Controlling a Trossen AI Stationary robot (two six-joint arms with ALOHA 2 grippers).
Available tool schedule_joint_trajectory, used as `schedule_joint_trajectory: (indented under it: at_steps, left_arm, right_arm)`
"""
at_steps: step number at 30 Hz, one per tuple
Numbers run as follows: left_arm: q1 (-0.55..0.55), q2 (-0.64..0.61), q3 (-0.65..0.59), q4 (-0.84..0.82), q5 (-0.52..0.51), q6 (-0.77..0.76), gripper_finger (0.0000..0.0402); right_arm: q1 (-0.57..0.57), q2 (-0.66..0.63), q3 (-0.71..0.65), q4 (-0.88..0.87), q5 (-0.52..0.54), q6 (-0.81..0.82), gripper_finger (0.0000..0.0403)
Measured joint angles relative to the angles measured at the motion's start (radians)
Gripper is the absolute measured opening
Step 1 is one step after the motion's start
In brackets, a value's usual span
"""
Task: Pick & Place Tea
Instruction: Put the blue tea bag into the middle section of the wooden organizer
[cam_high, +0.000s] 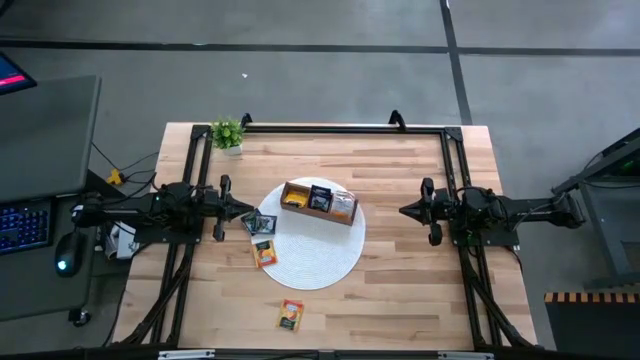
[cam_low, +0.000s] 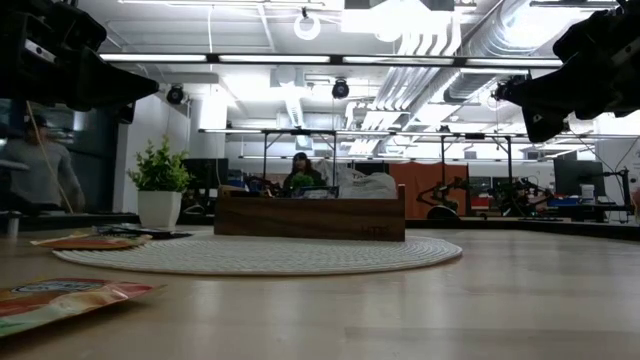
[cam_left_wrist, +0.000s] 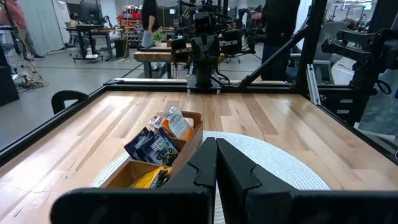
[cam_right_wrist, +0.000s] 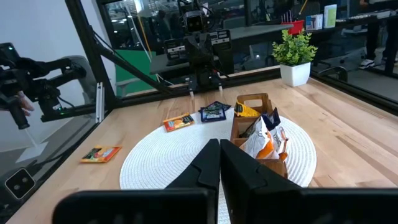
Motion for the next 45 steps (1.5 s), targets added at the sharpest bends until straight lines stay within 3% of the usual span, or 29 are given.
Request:
schedule_joint_trajectory:
  at_steps: [9, 22, 27, 32, 36, 41, 45]
  left_arm:
    - [0.000, 0.000, 0.000, 0.000, 0.001, -0.019, 0.0001]
    - [0.000, 0.000, -0.004, 0.038, 0.079, -0.456, 0.0001]
    - [0.000, 0.000, -0.004, 0.038, 0.080, -0.544, 0.0001]
    - [0.000, 0.000, -0.003, 0.040, 0.107, -0.520, 0.0001]
    - [0.000, 0.000, 0.065, -0.055, 0.102, -0.432, 0.0001]
    - [0.000, 0.009, 0.240, -0.285, -0.032, -0.293, 0.0001]
    - [0.000, 0.064, 0.359, -0.438, -0.127, -0.300, 0.0001]
  right_arm:
    - [0.000, 0.000, 0.000, 0.000, 0.000, 0.000, 0.0004]
    - [0.000, 0.000, 0.000, 0.000, 0.000, 0.000, 0.0011]
    - [0.000, 0.000, 0.000, 0.000, 0.000, 0.000, 0.0012]
    - [0.000, 0.000, 0.000, 0.001, 0.000, 0.000, 0.0012]
    - [0.000, 0.000, 0.000, 0.001, 0.000, 0.000, 0.0012]
    - [0.000, 0.000, 0.000, 0.001, 0.000, 0.000, 0.0012]
    - [0.000, 0.000, 0.000, 0.001, 0.000, 0.000, 0.0012]
